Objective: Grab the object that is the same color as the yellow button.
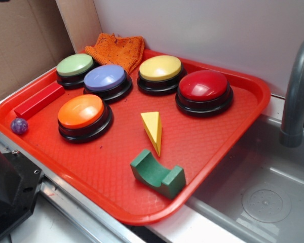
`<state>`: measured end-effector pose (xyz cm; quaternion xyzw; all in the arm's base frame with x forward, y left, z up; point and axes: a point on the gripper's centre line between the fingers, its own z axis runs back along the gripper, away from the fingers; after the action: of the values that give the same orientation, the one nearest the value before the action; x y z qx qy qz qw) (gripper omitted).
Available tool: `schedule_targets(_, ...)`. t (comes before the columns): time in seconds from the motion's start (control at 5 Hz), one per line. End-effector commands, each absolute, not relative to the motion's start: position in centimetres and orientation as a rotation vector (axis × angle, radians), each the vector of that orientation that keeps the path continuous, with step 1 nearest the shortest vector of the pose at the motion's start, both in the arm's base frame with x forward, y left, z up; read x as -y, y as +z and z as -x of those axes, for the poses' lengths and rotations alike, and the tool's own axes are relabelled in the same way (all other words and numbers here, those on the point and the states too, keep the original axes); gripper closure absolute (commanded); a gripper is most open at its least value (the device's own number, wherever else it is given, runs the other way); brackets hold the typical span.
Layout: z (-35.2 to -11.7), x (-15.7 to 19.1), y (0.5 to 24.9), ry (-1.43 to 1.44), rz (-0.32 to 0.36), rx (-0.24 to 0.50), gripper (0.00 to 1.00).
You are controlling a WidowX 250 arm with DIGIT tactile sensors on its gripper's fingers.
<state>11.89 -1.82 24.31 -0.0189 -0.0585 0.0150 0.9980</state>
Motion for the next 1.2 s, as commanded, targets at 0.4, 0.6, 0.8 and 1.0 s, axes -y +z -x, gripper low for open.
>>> schedule_targets(0.4,-16.0,5.0,21.0,0.276,0.101,0.127,0.0)
schedule_targets(0.6,-18.4,6.0,18.0,0.462,0.118,0.171,0.0)
schedule_targets(0.8,-20.7,6.9,14.3,0.583,0.117,0.145,0.0)
schedule_targets(1.0,-22.5,7.4,11.0,0.677,0.118,0.14,0.0)
